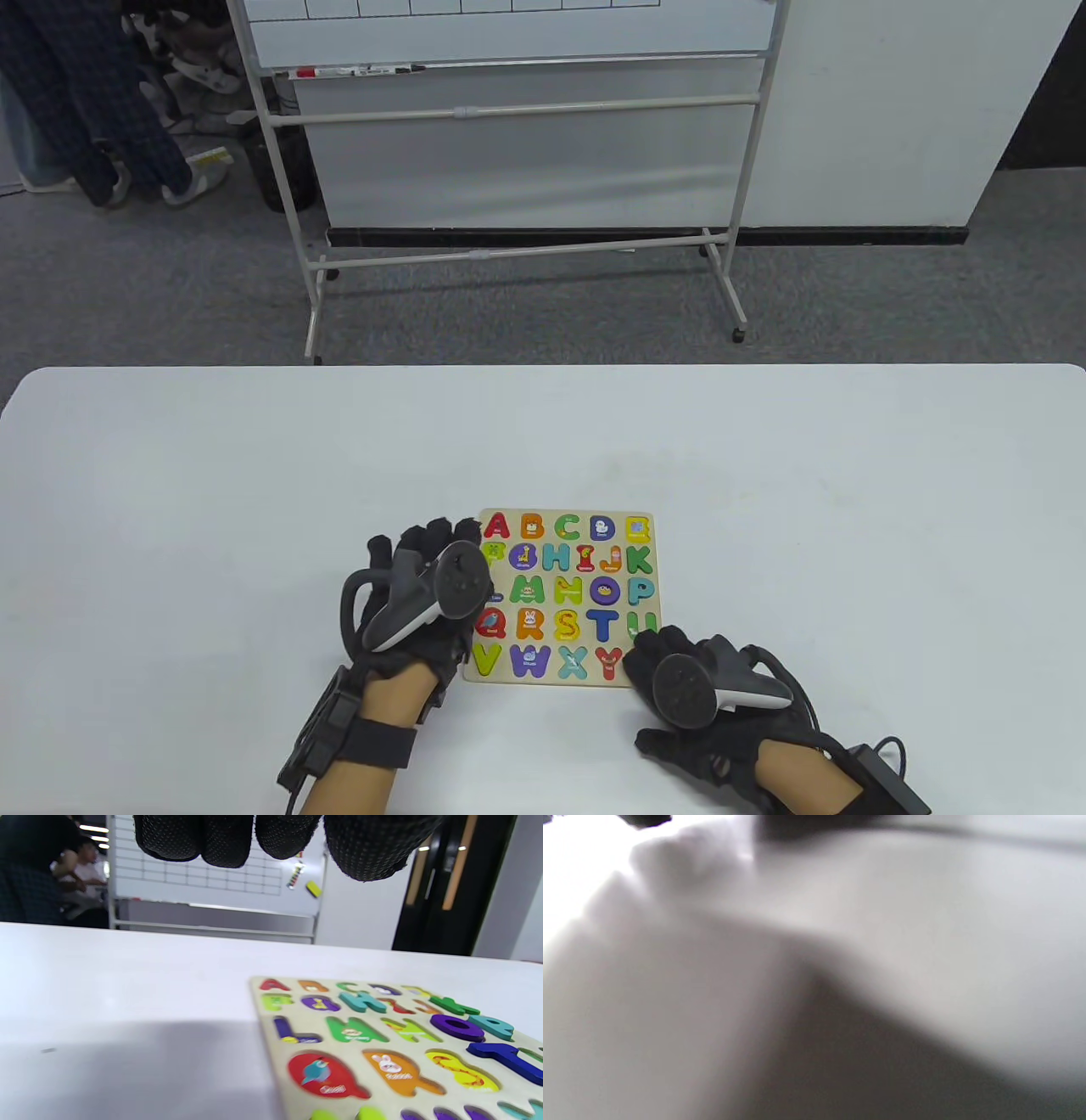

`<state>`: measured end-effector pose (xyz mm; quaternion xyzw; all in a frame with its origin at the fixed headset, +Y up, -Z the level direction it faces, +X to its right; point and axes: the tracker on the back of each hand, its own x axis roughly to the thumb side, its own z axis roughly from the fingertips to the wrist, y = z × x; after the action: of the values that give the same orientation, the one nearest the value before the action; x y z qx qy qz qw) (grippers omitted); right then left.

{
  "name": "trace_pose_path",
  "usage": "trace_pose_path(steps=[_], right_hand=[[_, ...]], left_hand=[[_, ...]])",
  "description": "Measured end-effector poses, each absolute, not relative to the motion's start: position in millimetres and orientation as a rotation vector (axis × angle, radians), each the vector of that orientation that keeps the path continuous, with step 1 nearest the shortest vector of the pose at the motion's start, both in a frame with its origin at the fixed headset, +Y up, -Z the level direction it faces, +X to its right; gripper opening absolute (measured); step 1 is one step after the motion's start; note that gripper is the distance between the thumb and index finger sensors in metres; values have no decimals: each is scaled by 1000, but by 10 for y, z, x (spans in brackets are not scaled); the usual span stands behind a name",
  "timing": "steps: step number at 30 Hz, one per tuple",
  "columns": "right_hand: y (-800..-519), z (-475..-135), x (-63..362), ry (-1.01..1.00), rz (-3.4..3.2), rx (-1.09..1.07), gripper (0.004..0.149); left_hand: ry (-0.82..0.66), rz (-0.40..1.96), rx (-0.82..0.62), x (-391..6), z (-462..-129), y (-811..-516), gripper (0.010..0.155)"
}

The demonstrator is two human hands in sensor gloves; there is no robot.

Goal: Hold alphabet puzzle board and insert letter blocks into matching slots

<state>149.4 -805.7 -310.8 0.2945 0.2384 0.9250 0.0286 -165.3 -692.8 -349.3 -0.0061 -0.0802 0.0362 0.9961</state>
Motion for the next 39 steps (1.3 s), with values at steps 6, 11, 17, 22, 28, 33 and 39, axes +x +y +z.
trace_pose_path(steps=[6,11,17,22,28,33,39], right_hand=[[-7832,-3159,1577,616,2820,820,82],[-7613,-3222,1728,555,2818,707,80],[-7356,-3240,1930,413,2858,537,80],[-7204,-3183,2046,224,2908,436,80],[-7170,-3161,2137,75,2932,389,81],[-7194,-3142,2122,48,2939,395,82],[-7258,-3143,2099,68,2960,406,82]], left_hand=[[-101,114,5,-1929,-3181,-6901,75],[-93,101,17,-1990,-3057,-6939,76],[-96,111,8,-1985,-3032,-7049,78],[-98,92,6,-2007,-3038,-7105,79],[-113,81,-9,-1999,-3029,-7155,80],[-126,95,-28,-1974,-3033,-7184,81],[-145,91,-36,-1946,-3027,-7217,82]])
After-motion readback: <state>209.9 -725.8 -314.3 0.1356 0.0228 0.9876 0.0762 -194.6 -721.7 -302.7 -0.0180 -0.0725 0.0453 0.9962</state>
